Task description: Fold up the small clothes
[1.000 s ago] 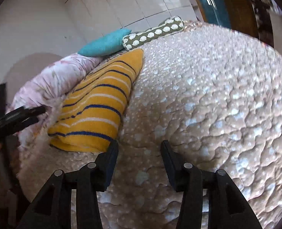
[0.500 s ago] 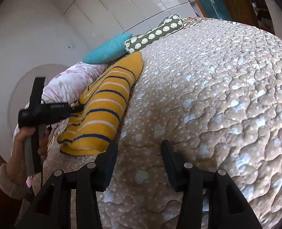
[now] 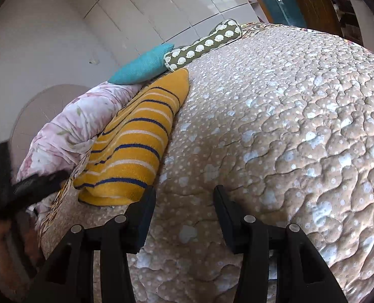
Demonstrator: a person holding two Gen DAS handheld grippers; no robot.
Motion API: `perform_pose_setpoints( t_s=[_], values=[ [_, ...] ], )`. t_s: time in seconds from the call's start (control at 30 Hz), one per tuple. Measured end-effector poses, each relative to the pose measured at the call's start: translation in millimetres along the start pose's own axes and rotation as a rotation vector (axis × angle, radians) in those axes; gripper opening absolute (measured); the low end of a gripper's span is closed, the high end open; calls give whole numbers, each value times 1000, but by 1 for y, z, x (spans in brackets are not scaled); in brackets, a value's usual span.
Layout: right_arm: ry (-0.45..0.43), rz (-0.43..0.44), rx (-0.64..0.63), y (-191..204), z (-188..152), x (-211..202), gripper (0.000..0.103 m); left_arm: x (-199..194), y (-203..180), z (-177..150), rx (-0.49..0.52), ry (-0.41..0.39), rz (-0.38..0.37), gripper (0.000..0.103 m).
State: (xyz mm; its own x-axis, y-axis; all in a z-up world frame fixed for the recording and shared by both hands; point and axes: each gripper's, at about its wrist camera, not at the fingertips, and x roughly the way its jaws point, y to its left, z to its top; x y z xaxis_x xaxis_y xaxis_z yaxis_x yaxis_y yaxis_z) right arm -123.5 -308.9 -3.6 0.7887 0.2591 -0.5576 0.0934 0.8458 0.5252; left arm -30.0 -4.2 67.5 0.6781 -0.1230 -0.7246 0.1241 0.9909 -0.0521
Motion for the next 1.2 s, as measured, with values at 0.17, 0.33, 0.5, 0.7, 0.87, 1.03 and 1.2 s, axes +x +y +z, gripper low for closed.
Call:
perform_pose_setpoints(
  t_s=[0.17,0.33,0.5,0.7,0.87,1.03,1.2],
  values=[
    [1,-10,-8,1,0,1,51,13,-9,-37,49,103,59,89],
    [1,-7,-6,1,0,1,51,33,-8,-55,49,128,96,97],
    [2,-10,-7,1,0,1,52,37,-4,-60,30,119,91,103],
    [21,-102,-44,18,-4,-10,53,36,-6,-63,45,101,83,103],
    [-57,-109,-146,55,9,-36,54,37,-5,-64,47,86,84,103],
    [-71,-123,-227,81,55,-6,37,36,-5,-66,48,80,78,103],
    [194,-158,-219,71,46,73,37,36,-5,-66,48,80,77,103]
  ],
)
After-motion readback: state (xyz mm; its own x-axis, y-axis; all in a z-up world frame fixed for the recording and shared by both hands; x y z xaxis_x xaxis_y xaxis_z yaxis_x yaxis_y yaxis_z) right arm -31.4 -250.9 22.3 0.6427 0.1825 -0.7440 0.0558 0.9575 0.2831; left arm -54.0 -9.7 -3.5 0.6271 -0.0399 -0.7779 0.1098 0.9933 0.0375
